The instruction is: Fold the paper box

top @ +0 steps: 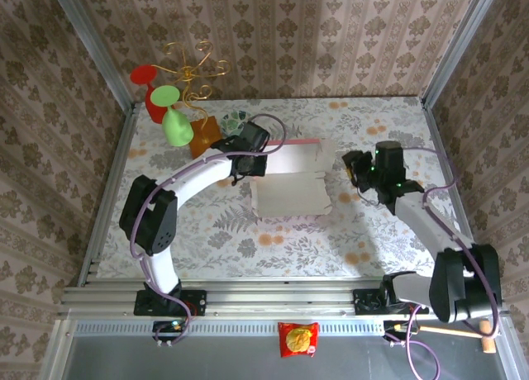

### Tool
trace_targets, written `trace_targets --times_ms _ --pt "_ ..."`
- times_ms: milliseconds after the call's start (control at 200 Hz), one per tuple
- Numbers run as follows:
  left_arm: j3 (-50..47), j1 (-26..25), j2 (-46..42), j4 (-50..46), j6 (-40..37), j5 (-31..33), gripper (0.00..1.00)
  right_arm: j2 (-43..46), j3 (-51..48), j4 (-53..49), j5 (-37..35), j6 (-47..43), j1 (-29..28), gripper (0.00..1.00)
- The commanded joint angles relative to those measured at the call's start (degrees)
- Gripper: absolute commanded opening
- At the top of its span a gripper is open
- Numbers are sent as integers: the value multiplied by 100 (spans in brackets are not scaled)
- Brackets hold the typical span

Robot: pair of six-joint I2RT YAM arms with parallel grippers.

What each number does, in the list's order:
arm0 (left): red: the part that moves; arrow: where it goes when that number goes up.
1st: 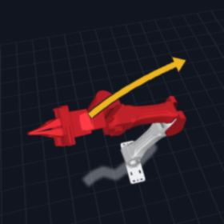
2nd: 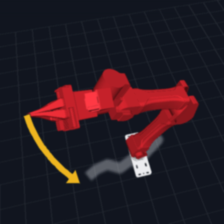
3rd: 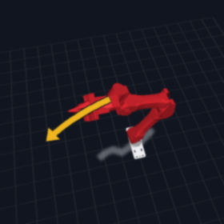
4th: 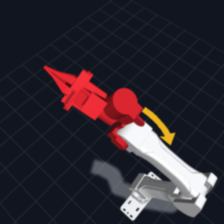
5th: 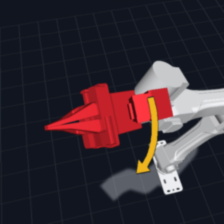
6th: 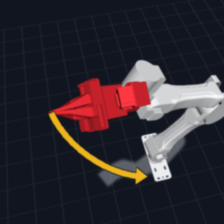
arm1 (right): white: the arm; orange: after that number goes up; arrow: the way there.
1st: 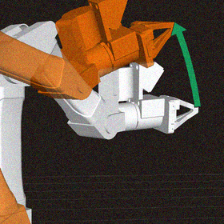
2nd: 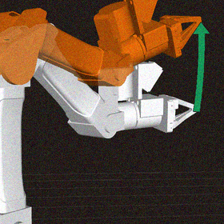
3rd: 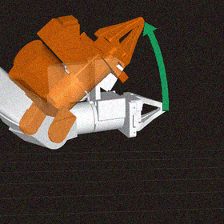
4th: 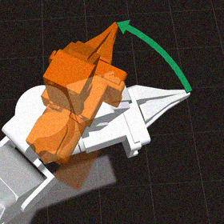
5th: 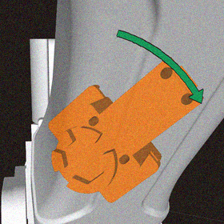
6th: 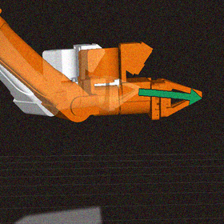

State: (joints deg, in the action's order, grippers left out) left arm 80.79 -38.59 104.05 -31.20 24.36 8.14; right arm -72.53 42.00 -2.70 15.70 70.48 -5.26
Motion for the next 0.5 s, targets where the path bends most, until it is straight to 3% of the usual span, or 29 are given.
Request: trace_targets --times_ms 0,215,495 --pt "295 26 -239 -242 72 -181 0 -313 -18 74 226 -182 -10 47" --pt "484 20 -148 -361 92 -305 0 -1010 86 535 373 -270 -153 56" --pt "616 15 -82 -428 122 -411 0 -1504 356 866 324 -354 -283 51"
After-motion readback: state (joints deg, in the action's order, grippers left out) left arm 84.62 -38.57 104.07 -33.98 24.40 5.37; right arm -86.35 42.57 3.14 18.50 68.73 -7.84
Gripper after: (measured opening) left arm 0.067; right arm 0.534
